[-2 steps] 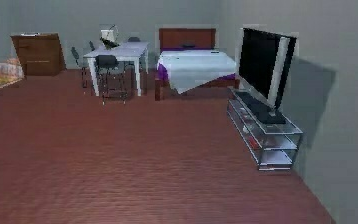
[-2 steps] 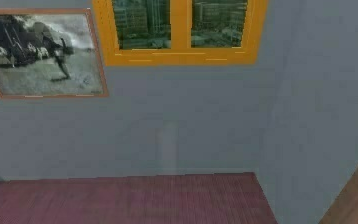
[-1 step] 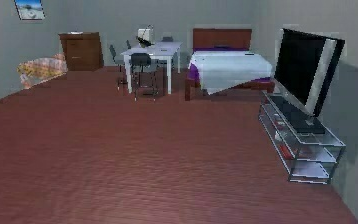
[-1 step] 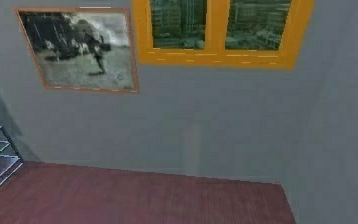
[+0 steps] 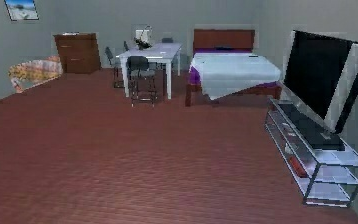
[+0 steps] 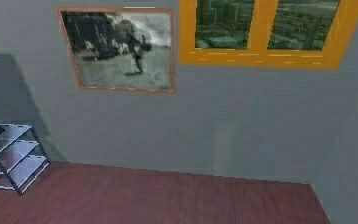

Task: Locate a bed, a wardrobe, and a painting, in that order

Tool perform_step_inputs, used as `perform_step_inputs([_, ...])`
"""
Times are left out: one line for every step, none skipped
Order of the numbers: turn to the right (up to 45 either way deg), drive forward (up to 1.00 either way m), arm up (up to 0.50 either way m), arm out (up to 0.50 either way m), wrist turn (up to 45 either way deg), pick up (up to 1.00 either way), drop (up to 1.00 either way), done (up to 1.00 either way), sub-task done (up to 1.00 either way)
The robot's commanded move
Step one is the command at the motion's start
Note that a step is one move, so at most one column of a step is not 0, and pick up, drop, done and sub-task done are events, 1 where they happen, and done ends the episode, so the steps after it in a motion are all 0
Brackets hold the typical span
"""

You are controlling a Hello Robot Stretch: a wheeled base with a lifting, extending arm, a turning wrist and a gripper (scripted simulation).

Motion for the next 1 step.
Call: perform_step_inputs([3.0,0.00,0.00,0.00,0.0,0.00,0.00,0.00,0.00])
